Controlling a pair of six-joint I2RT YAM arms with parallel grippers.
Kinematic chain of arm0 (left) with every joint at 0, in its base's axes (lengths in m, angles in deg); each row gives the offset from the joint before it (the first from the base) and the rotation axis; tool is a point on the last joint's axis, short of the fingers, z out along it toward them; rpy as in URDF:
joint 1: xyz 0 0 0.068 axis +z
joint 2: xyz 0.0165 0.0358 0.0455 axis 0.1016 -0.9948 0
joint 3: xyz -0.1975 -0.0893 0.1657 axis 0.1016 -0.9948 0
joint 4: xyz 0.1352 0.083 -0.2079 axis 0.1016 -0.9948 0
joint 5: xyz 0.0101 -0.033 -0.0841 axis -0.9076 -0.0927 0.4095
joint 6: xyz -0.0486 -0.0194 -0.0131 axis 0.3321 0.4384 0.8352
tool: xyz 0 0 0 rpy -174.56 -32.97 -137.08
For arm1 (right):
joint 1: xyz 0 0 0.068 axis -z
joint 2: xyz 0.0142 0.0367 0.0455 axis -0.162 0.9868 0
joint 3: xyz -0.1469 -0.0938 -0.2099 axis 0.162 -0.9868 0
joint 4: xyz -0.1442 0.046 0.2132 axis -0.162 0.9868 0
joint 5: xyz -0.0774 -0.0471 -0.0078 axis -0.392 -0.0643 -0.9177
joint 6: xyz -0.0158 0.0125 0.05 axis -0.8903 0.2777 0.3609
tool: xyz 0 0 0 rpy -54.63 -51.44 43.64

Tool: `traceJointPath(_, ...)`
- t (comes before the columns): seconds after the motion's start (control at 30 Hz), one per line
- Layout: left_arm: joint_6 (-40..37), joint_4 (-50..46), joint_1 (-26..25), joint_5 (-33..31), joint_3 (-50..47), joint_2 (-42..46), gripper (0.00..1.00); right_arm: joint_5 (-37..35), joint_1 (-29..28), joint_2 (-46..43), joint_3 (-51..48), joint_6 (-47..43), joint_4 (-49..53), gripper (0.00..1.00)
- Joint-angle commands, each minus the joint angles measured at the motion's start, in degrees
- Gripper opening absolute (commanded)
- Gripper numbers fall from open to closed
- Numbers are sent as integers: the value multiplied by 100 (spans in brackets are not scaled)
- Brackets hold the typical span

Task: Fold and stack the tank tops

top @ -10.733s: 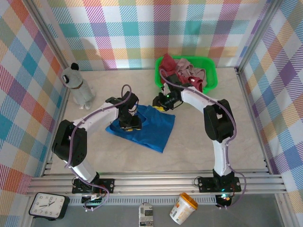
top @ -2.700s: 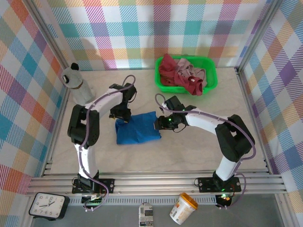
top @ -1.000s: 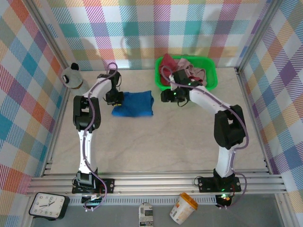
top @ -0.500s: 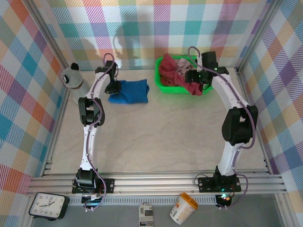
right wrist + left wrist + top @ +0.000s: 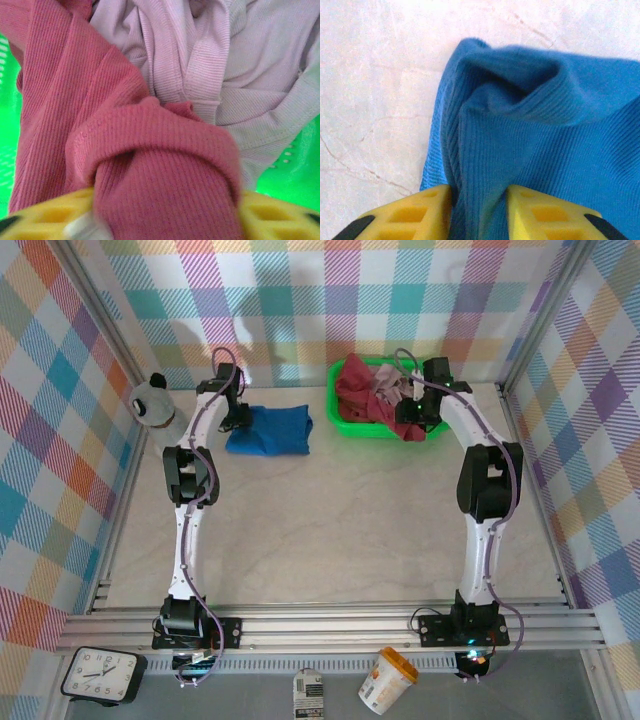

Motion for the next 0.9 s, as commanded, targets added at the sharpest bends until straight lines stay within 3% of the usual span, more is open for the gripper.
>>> traceJointPath(0.0,3,9,80,75,196,135,39,329,4,-86,331,-35,175,34)
traceJointPath(0.1,-45,-182,87,129,197,402,44,267,4,-344,416,-102,235,11)
traceJointPath(0.2,-91,-373,82,283,195,766,48,256,4,-732,454,-123,253,3)
traceJointPath(0.33,-138,-682,74,598,13,1414,54,509,4,-1249,514,-160,321,0)
traceJointPath(0.6,189,-145,-130,1627,-2128,3395,60,1275,-60,-2386,516,-9,325,0)
traceJointPath(0.87,379,-226,-537,2029,-3242,4793,66,1680,-736,-3456,632,-22,439,0)
